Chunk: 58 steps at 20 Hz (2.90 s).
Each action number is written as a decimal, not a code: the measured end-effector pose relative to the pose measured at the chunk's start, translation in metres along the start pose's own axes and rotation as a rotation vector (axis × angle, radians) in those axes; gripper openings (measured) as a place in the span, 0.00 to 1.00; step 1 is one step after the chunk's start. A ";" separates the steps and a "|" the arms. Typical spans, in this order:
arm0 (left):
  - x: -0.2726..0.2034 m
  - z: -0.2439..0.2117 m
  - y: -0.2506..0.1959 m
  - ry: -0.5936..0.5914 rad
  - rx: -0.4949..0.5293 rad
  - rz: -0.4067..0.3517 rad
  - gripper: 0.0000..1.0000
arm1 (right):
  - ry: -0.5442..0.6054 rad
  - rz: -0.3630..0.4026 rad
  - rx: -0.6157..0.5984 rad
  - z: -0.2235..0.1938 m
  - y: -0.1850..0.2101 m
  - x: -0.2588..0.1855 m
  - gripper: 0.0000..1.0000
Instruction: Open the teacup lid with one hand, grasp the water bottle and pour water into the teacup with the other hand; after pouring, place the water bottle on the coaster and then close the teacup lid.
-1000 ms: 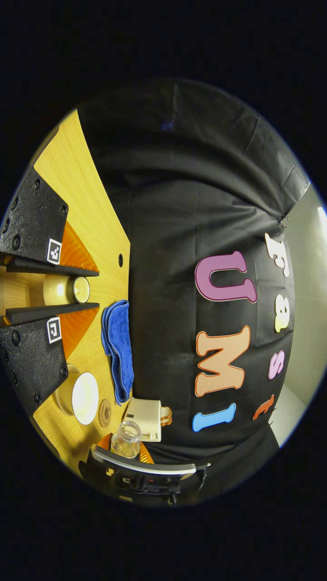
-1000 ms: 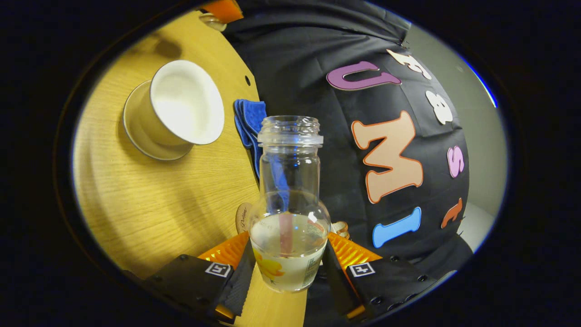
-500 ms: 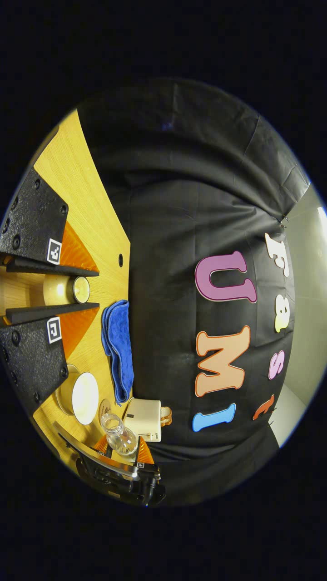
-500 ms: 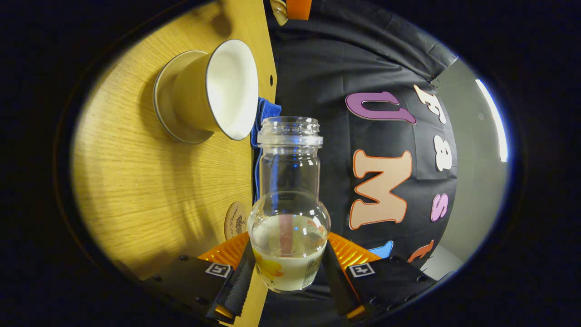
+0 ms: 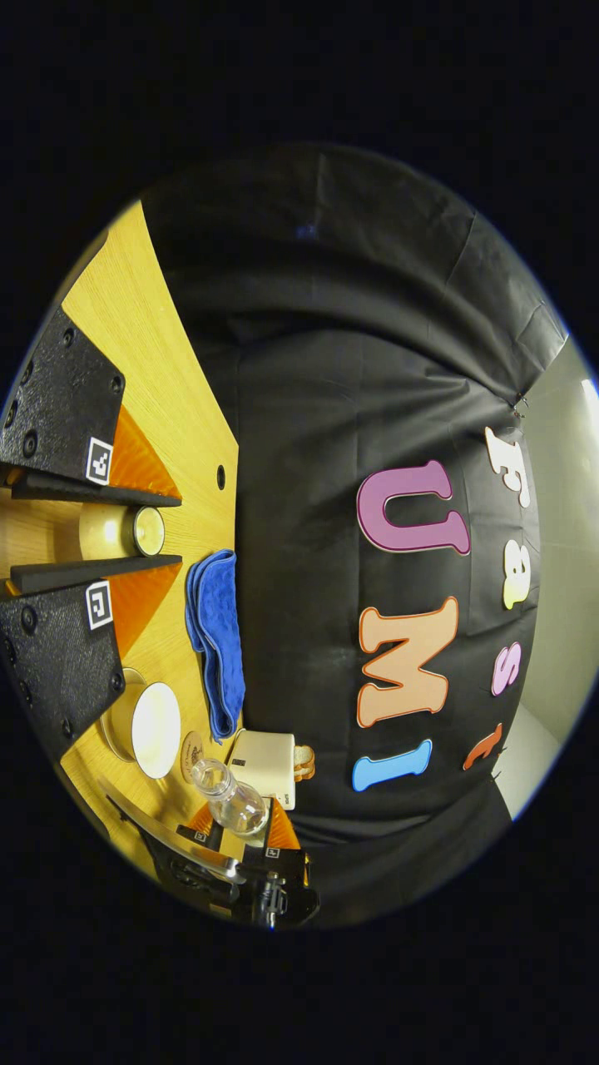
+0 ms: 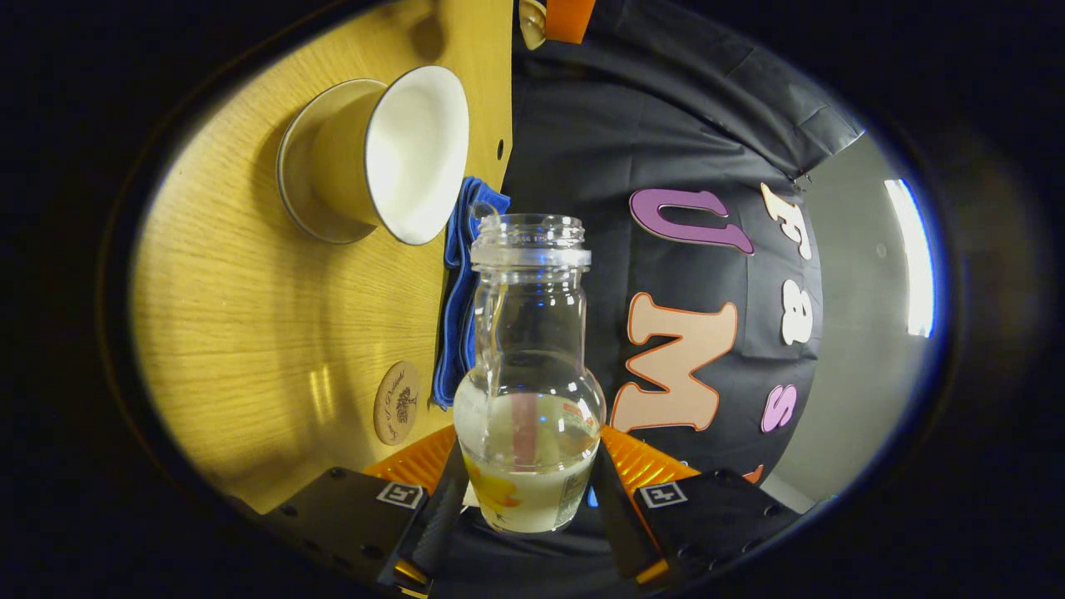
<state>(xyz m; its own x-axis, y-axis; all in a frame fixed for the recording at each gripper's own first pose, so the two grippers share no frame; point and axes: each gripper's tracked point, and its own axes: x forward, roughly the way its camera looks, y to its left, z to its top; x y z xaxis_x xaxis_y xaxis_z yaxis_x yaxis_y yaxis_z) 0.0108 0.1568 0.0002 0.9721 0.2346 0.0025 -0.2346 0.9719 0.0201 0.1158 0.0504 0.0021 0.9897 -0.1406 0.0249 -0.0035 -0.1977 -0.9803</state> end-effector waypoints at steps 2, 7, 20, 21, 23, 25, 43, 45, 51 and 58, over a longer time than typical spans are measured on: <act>-0.001 -0.001 0.000 0.000 0.000 0.000 0.27 | -0.015 -0.020 -0.040 0.001 -0.009 -0.001 0.79; -0.001 -0.001 0.000 0.000 0.000 0.000 0.28 | -0.036 -0.044 -0.089 0.004 -0.019 0.005 0.78; 0.000 -0.001 -0.001 0.000 -0.001 0.000 0.27 | -0.081 -0.068 -0.128 0.020 -0.022 0.006 0.78; 0.000 -0.001 0.000 0.000 -0.001 0.000 0.28 | -0.085 -0.061 -0.129 0.022 -0.019 0.005 0.78; 0.000 -0.001 0.000 0.000 -0.001 0.000 0.28 | -0.091 -0.055 -0.139 0.028 -0.017 0.003 0.79; 0.000 -0.001 0.000 0.000 -0.001 0.000 0.28 | -0.095 -0.058 -0.149 0.026 -0.019 0.004 0.78; 0.000 -0.001 0.000 0.000 -0.001 0.000 0.28 | -0.115 -0.170 -0.284 0.028 -0.044 0.006 0.78; 0.000 -0.001 0.000 0.000 -0.001 -0.001 0.28 | -0.119 -0.158 -0.285 0.030 -0.036 0.007 0.78; 0.000 -0.001 0.000 0.000 -0.001 -0.001 0.28 | -0.126 -0.138 -0.259 0.032 -0.025 0.007 0.79; 0.000 -0.001 0.000 0.000 -0.001 -0.001 0.28 | -0.046 0.060 0.177 0.025 0.017 0.003 0.79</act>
<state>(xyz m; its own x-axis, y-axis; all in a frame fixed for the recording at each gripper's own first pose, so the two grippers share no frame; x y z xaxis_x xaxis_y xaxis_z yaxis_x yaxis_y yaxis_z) 0.0110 0.1565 -0.0011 0.9723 0.2339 0.0025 -0.2339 0.9721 0.0196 0.1225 0.0706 -0.0195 0.9940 -0.1019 -0.0400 -0.0419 -0.0160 -0.9990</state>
